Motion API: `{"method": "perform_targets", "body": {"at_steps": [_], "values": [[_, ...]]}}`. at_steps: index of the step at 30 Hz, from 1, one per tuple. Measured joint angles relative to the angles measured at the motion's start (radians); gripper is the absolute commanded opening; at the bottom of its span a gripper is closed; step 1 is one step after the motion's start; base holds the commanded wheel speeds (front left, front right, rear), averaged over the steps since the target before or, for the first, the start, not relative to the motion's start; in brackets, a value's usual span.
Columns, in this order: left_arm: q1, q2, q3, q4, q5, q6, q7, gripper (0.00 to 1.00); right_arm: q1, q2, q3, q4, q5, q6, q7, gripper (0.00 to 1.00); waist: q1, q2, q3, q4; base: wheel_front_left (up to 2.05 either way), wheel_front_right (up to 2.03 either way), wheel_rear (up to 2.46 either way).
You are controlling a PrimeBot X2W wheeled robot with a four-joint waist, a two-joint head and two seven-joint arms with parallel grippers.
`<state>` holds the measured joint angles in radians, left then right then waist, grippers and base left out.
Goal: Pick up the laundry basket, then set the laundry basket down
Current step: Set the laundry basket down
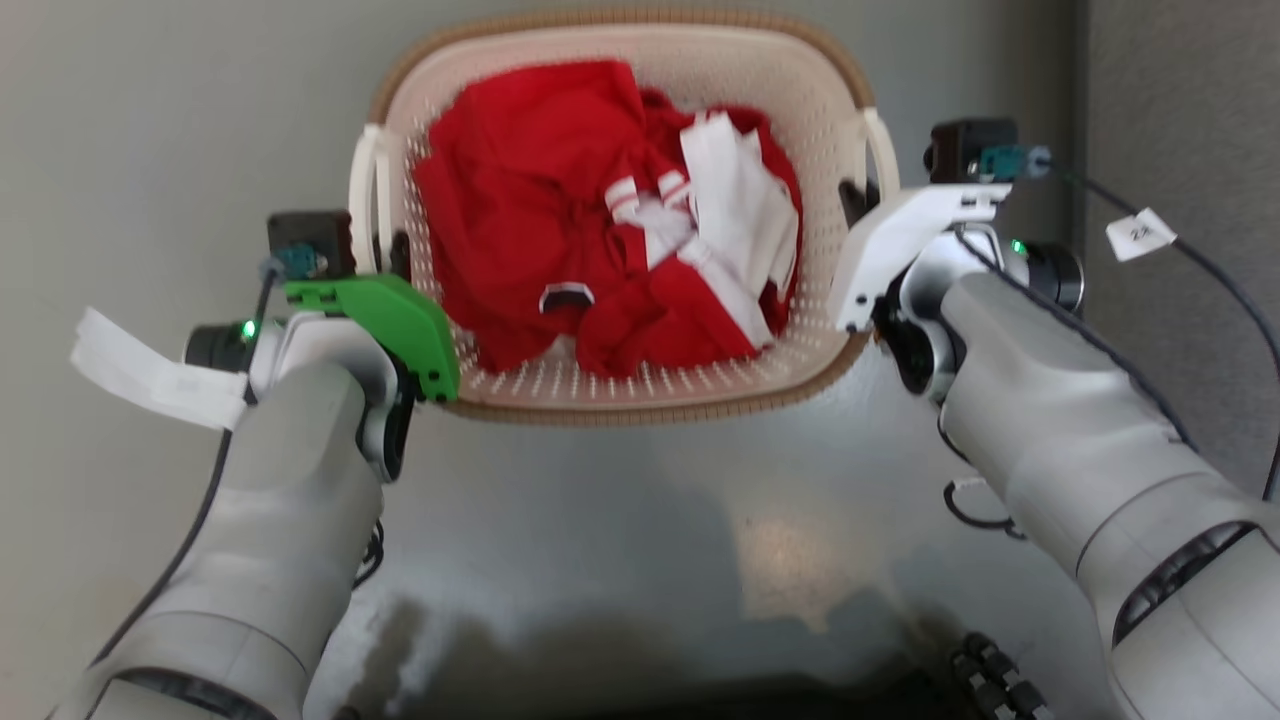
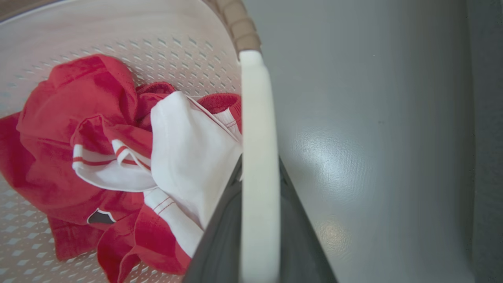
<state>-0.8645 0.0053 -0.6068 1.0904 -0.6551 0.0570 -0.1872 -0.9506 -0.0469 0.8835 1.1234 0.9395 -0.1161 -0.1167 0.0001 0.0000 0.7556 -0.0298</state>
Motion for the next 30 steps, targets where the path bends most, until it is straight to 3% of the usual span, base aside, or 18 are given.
{"method": "perform_targets", "body": {"at_steps": [11, 28, 29, 30], "values": [[-0.041, 0.001, 0.008, 0.004, 0.002, 0.001, -0.033, 0.00, -0.056, 0.002, -0.002, 0.017, 0.000, 0.000, -0.042, 0.00, 0.0001, 0.0000, 0.121, 0.005, 0.00, 0.00, 0.00], [-0.082, -0.004, 0.007, 0.034, 0.007, -0.004, -0.044, 0.00, -0.088, 0.006, 0.003, 0.041, -0.007, 0.000, -0.069, 0.00, 0.0000, 0.0000, 0.167, 0.013, 0.00, 0.00, 0.00], [-0.082, -0.004, 0.007, 0.036, 0.007, -0.004, -0.044, 0.00, -0.088, 0.007, 0.004, 0.042, -0.007, 0.001, -0.070, 0.18, 0.0000, 0.0000, 0.167, 0.014, 0.00, 0.00, 0.00], [-0.082, -0.004, 0.007, 0.038, 0.007, -0.004, -0.044, 0.00, -0.088, 0.007, 0.004, 0.043, -0.007, 0.001, -0.077, 0.25, 0.0000, 0.0000, 0.168, 0.014, 0.00, 0.00, 0.00]]}}
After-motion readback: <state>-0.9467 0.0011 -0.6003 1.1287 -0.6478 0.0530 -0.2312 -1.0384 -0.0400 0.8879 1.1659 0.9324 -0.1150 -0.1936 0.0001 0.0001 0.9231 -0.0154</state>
